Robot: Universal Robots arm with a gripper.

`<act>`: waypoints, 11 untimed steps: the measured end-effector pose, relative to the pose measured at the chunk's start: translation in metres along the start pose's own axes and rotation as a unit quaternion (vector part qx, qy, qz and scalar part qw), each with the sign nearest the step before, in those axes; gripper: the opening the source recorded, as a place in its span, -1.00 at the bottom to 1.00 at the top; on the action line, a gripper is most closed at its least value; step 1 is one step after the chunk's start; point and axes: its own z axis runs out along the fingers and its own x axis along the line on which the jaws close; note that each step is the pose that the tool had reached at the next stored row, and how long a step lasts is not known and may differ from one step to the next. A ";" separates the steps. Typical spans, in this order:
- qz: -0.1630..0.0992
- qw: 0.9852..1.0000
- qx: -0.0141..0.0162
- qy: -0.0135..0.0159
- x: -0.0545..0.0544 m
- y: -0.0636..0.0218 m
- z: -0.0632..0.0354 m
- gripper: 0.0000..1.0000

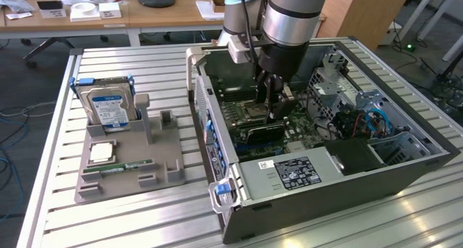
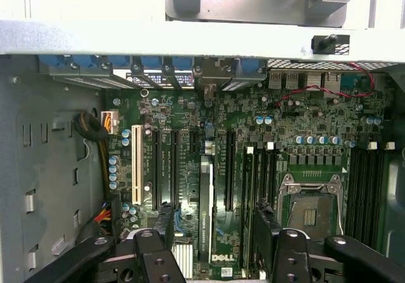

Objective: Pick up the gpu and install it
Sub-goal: 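Press down on the gpu until it lock into place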

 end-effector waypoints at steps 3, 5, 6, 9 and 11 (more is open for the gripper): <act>0.000 1.000 0.000 0.000 0.000 0.0000 0.0000 0.25; 0.000 1.000 0.000 0.000 0.000 0.0000 0.0000 0.10; 0.000 1.000 0.000 0.000 0.000 0.0000 0.0000 0.10; 0.000 1.000 0.000 0.000 0.000 0.0000 0.0001 -0.79; 0.000 1.000 0.000 0.000 -0.002 0.0001 0.0018 -0.79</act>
